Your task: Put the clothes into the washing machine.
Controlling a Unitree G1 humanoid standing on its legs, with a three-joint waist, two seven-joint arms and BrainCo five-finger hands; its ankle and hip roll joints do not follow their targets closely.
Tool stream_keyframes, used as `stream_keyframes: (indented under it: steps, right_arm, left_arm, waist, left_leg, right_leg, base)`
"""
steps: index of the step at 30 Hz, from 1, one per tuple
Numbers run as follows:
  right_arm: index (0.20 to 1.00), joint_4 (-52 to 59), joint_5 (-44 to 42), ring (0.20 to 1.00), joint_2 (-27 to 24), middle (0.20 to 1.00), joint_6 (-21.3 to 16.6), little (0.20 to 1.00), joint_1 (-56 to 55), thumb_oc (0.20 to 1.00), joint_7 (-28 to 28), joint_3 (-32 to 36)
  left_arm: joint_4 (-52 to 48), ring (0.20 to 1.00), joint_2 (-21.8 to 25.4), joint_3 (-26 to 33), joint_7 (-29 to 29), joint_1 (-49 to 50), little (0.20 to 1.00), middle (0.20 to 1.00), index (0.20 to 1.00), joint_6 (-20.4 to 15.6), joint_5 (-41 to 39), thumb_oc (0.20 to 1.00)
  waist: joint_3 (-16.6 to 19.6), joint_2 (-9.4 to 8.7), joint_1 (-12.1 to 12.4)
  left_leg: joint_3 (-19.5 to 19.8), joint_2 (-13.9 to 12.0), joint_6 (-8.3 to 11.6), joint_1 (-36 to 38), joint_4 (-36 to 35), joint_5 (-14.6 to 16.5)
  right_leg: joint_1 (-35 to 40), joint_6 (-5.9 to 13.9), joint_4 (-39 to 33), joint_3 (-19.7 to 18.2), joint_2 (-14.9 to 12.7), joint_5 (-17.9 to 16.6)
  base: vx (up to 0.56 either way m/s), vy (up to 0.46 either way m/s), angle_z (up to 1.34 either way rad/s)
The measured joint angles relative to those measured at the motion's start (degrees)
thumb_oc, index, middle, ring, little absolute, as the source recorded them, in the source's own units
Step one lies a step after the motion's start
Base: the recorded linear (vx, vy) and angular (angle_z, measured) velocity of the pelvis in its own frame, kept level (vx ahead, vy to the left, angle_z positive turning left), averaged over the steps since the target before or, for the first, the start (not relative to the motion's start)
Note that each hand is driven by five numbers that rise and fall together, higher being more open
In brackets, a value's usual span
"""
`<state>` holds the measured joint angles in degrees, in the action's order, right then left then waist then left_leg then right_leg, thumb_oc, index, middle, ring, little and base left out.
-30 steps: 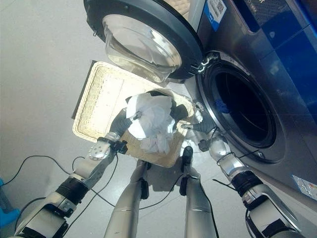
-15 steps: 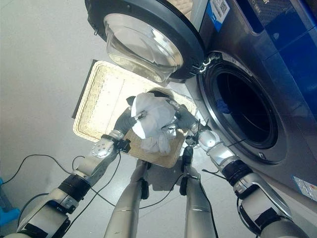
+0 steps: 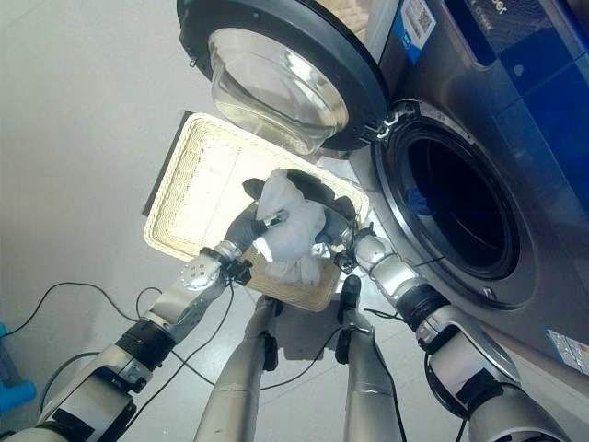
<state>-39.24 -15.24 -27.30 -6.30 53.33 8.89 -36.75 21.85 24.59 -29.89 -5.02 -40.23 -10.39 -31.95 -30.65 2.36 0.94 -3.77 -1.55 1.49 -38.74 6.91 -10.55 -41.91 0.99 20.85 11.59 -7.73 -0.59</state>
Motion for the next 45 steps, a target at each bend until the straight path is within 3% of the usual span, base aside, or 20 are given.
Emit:
stream_keyframes:
  steps: [10, 11, 12, 19, 25, 45]
  right_arm:
    - [1.000, -4.44, 1.06, 1.000, 2.15, 1.000, 1.67, 1.000, 2.94, 1.000, 2.35, -0.12]
    - [0.542, -5.07, 1.05, 0.542, 2.26, 0.542, 1.67, 0.542, 3.06, 0.542, 2.86, -0.18]
    - [0.200, -5.38, 1.05, 0.200, 2.29, 0.200, 1.66, 0.200, 3.13, 0.200, 3.19, -0.18]
    - [0.200, -7.02, -9.14, 0.200, 3.36, 0.200, -1.28, 0.200, 2.48, 0.200, 4.41, 0.96]
    - [0.200, -7.02, -13.64, 0.200, 4.07, 0.200, -2.30, 0.200, 1.29, 0.200, 4.38, 2.42]
    - [0.200, -3.64, -45.09, 0.200, 9.91, 0.200, -9.69, 0.200, -7.71, 0.200, 3.28, 12.13]
  left_arm:
    - [-0.07, 0.200, 0.12, -0.34, -4.44, -0.90, 0.200, 0.200, 0.200, 1.96, -3.86, 0.200]
    - [-0.11, 0.200, 0.10, -0.37, -4.84, -0.92, 0.200, 0.200, 0.200, 2.13, -3.85, 0.200]
    - [-0.12, 0.200, 0.11, -0.37, -5.08, -0.92, 0.200, 0.200, 0.200, 2.21, -3.85, 0.200]
    - [-0.12, 0.200, 0.22, -0.01, -5.26, -2.33, 0.200, 0.200, 0.200, 2.27, -3.83, 0.200]
    - [-0.55, 0.200, 0.25, 0.11, -5.26, -2.99, 0.200, 0.200, 0.200, 2.26, -3.81, 0.200]
    - [-0.81, 0.200, -2.16, -0.57, -3.20, -6.64, 0.200, 0.200, 0.200, 1.77, 1.21, 0.200]
  waist:
    - [-0.02, 0.04, 0.27]
    - [-0.02, 0.05, 0.33]
    - [-0.02, 0.05, 0.34]
    - [-0.04, 0.08, 1.49]
    - [-0.04, 0.08, 1.51]
    - [-0.05, 0.07, 0.89]
  left_leg:
    - [0.81, 0.53, 0.06, -0.01, -0.32, -0.20]
    - [0.81, 0.53, 0.06, -0.01, -0.32, -0.20]
    - [0.81, 0.53, 0.04, -0.01, -0.32, -0.22]
    - [0.88, 0.51, 0.13, 0.12, -0.10, -0.40]
    - [0.87, 0.54, 0.30, 0.13, -0.16, -0.33]
    - [0.42, 0.48, 0.45, 0.03, -0.45, 0.01]
  right_leg:
    - [-0.48, -0.26, 1.39, 0.34, -0.58, 1.07]
    - [-0.48, -0.27, 1.40, 0.34, -0.58, 1.08]
    - [-0.48, -0.27, 1.40, 0.34, -0.58, 1.09]
    - [-0.47, -0.44, 1.93, 0.34, -0.59, 1.20]
    - [-0.66, -0.12, 2.36, 0.30, -0.68, 1.57]
    - [-0.93, -0.33, 1.50, -0.15, -0.45, 1.55]
  base:
    - [0.00, 0.003, 0.04]
    - [0.00, 0.000, 0.00]
    - [0.00, 0.000, 0.00]
    - [0.00, 0.002, 0.01]
    - [0.00, 0.010, 0.01]
    - [0.00, 0.000, 0.00]
